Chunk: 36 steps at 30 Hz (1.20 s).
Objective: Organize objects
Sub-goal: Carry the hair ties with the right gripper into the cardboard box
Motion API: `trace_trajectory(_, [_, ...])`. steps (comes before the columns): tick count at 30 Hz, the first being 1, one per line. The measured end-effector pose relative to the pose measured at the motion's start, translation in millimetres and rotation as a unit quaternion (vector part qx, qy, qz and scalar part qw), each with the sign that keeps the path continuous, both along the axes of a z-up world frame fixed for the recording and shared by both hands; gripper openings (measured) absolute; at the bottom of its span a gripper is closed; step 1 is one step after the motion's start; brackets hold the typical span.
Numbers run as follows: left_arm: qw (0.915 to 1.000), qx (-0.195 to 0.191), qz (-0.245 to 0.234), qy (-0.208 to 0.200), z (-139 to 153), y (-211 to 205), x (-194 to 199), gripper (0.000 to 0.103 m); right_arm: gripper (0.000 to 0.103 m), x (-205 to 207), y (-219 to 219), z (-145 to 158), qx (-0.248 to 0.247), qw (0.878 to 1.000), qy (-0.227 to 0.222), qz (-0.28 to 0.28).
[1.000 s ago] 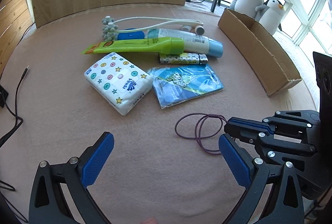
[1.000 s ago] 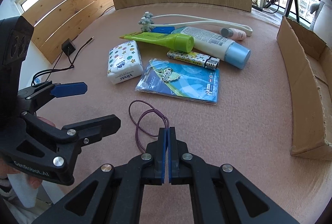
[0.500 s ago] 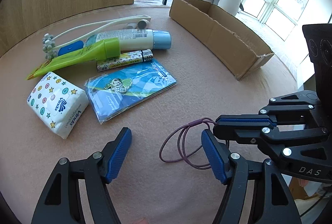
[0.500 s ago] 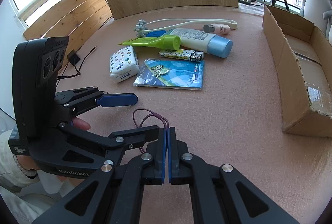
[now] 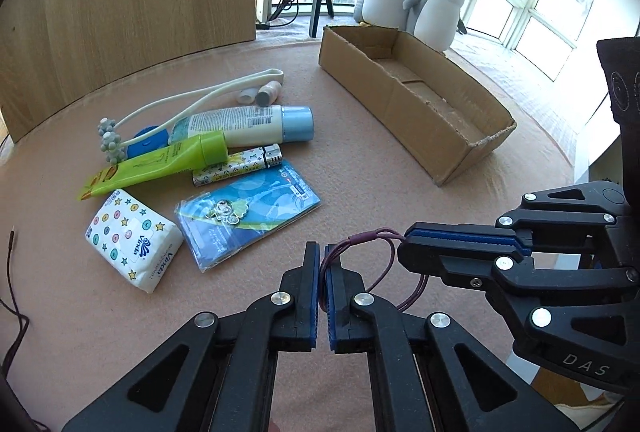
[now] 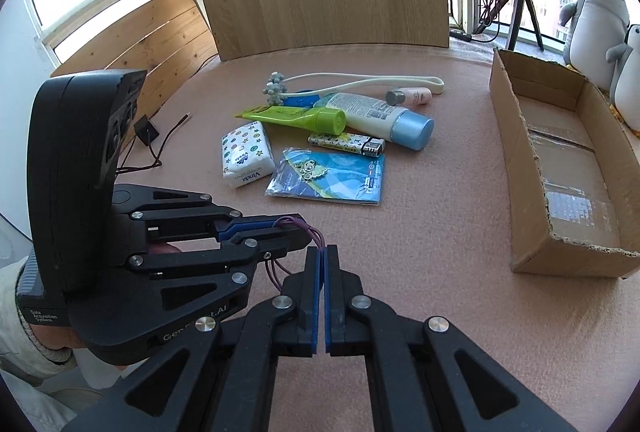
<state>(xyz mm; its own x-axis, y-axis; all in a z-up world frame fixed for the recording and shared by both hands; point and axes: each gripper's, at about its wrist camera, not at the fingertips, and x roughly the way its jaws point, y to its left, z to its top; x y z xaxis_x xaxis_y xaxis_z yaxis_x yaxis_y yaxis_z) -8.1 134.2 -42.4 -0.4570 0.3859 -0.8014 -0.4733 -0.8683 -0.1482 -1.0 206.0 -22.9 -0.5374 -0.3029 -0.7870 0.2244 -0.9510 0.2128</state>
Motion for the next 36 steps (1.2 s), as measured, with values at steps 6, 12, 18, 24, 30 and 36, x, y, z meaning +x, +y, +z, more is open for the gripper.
trace_trajectory(6, [0.9993,-0.011,0.014,0.033,42.9,-3.9,0.6,0.002,0.002,-4.9,-6.7,34.2,0.021,0.999,0.036,-0.014])
trace_trajectory(12, [0.9982,-0.016,0.019,0.054,66.7,-1.9,-2.7,0.002,0.002,-4.4,-11.8,57.0,0.037,0.997,0.071,-0.017])
trace_trajectory(18, [0.9977,-0.022,0.004,0.065,78.6,16.8,-9.7,0.002,0.002,-5.7,2.2,67.1,0.035,0.995,0.091,-0.034])
trace_trajectory(24, [0.9966,-0.028,-0.032,0.070,84.5,57.5,-25.6,0.002,0.002,-6.9,33.4,66.8,0.032,0.992,0.097,-0.070])
trace_trajectory(30, [0.9938,-0.030,-0.072,0.079,90.6,111.4,-45.5,0.002,0.002,-9.4,73.1,68.6,0.038,0.988,0.105,-0.111])
trace_trajectory(36, [0.9894,-0.027,-0.111,0.090,95.2,169.8,-66.5,0.002,0.002,-14.1,118.1,67.0,0.042,0.981,0.110,-0.155])
